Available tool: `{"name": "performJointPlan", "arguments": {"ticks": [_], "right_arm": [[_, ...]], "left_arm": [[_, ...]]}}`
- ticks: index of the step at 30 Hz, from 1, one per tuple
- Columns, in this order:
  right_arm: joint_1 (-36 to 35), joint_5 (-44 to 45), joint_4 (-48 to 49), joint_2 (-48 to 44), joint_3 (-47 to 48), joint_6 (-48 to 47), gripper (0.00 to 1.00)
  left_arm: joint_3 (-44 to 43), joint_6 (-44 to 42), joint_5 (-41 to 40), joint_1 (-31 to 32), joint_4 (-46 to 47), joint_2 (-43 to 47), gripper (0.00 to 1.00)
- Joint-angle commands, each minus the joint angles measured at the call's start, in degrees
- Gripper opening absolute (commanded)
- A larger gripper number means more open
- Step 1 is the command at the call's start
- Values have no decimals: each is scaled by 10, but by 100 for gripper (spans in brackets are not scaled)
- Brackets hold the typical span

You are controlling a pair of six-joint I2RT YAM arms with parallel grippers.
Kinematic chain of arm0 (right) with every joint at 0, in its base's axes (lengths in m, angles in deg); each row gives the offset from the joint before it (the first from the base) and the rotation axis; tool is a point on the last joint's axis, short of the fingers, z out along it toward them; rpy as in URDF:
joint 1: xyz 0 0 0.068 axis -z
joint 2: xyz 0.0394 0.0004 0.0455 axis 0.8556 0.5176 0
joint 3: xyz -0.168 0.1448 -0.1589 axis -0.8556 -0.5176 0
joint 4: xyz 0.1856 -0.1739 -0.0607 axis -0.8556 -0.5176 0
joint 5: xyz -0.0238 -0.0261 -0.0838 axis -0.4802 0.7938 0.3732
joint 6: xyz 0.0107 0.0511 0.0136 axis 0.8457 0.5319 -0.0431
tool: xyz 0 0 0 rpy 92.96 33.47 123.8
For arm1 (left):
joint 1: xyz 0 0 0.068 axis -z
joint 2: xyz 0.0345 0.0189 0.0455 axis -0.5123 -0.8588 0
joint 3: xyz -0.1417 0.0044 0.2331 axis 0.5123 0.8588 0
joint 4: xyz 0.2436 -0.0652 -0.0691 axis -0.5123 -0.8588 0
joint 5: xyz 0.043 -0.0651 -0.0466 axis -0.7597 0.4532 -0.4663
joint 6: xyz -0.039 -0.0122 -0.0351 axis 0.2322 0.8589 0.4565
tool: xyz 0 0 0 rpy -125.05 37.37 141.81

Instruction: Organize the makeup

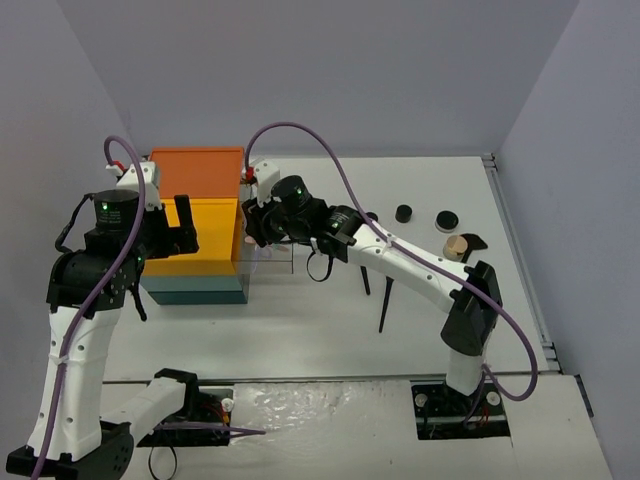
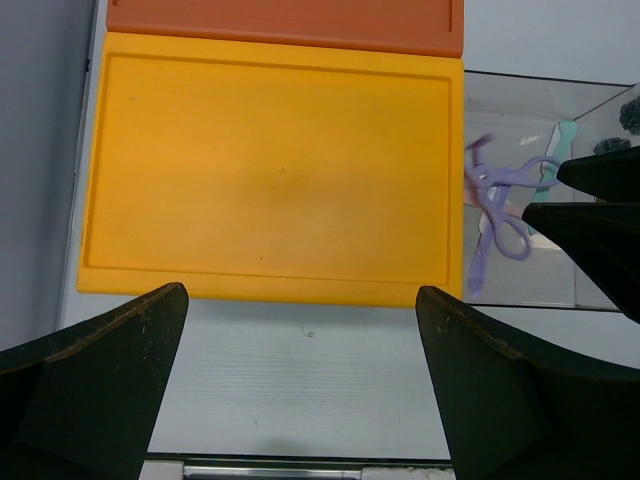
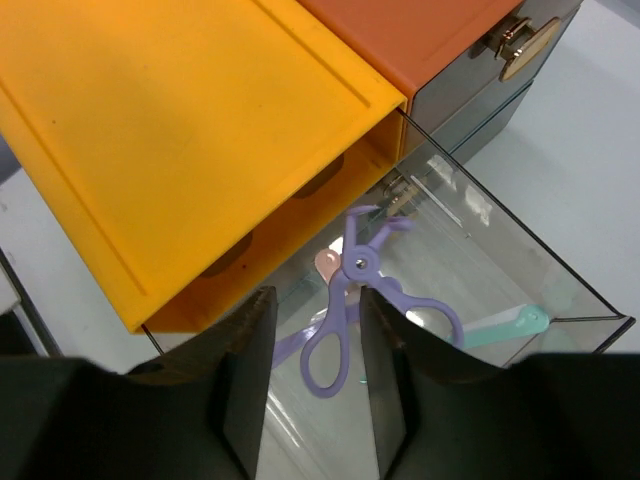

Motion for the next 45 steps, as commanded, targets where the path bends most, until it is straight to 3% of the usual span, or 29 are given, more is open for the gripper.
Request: {"name": "performJointPlan", "arguments": {"ticks": [1, 8, 14, 18, 27, 45], "right_arm": [[-1, 14, 31, -49, 1, 6, 47], [14, 97, 11, -111, -30, 2, 79], [107, 150, -6, -155, -101, 65, 99], [147, 156, -18, -170, -134, 85, 100], [160, 116, -23, -149, -190, 125, 100], [67, 55, 20, -20, -79, 124, 100]], "left_arm": [[-34, 2, -4, 3, 16, -2, 97], [-38, 10, -13, 3, 32, -26, 97], [-49, 11, -43, 2, 54, -80, 97], [-65, 1, -54, -19, 81, -117, 97], [-62, 17, 22, -137, 138, -188, 97], [72, 49, 83, -139, 193, -175, 97]]}}
